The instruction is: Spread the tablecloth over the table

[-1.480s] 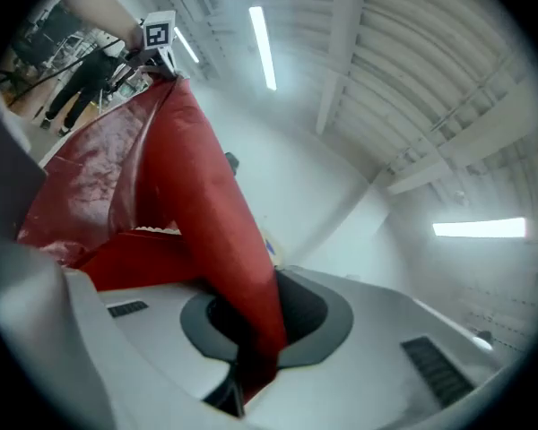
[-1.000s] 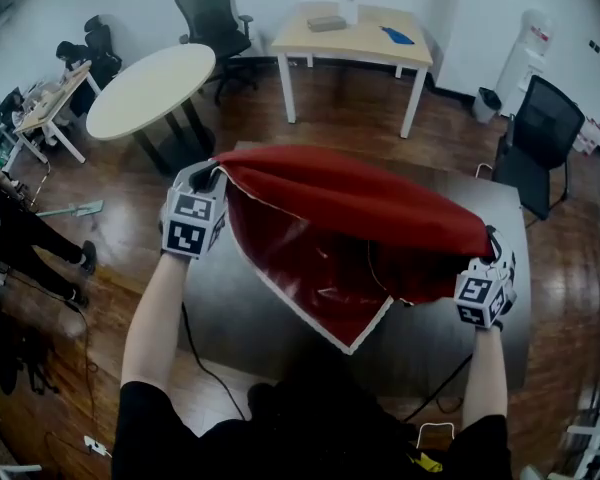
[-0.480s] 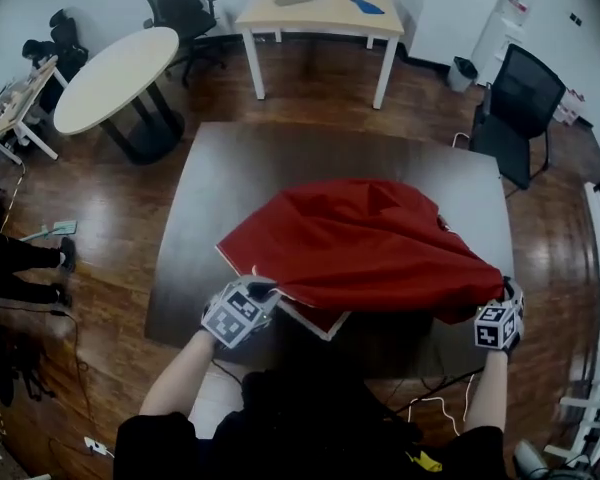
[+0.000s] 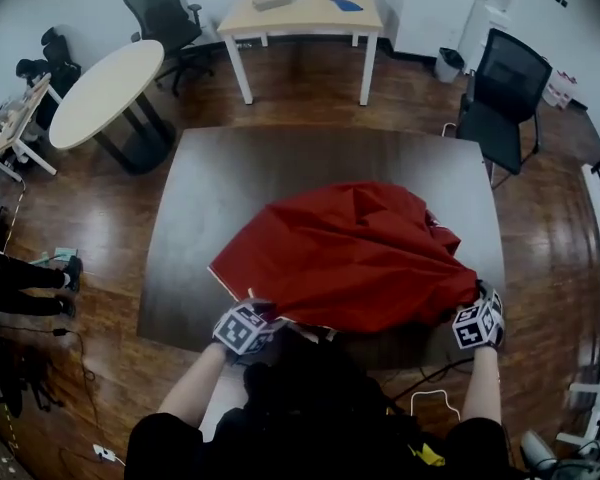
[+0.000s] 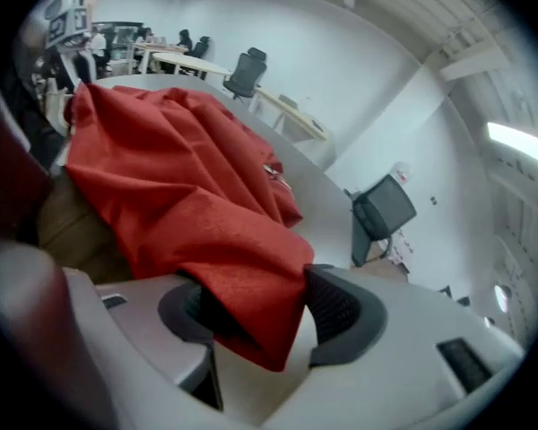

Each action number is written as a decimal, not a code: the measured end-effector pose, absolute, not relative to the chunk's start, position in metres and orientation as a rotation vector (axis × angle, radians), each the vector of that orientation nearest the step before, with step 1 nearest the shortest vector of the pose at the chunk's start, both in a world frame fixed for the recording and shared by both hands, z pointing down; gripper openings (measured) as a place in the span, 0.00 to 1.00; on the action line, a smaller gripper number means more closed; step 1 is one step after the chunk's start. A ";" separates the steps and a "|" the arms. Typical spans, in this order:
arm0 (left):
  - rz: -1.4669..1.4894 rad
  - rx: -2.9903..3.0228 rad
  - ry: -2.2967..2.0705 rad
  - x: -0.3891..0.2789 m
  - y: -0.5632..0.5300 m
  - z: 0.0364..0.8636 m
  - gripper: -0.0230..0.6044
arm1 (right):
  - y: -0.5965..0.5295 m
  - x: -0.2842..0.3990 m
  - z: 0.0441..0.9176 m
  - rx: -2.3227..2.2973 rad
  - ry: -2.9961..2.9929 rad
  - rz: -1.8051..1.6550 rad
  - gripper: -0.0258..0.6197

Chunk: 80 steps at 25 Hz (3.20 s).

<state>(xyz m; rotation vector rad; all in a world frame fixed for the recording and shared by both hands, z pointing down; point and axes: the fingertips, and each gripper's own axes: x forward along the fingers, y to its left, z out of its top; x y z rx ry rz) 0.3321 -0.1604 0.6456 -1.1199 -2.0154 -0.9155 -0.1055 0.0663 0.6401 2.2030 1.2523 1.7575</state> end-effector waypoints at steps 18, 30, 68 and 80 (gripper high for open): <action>-0.802 -1.585 -1.991 0.371 -0.152 0.563 0.24 | 0.022 0.064 0.487 2.876 0.251 1.074 0.58; -1.058 -2.152 -1.672 0.408 -0.285 0.606 0.04 | -0.183 0.301 0.618 2.458 -0.673 1.119 0.58; -0.776 -1.478 -2.163 0.500 -0.134 0.663 0.66 | -0.112 0.358 0.385 3.383 0.216 0.190 0.09; -0.684 -1.445 -1.996 0.475 -0.096 0.705 0.55 | -0.074 0.240 0.371 3.316 0.752 0.065 0.08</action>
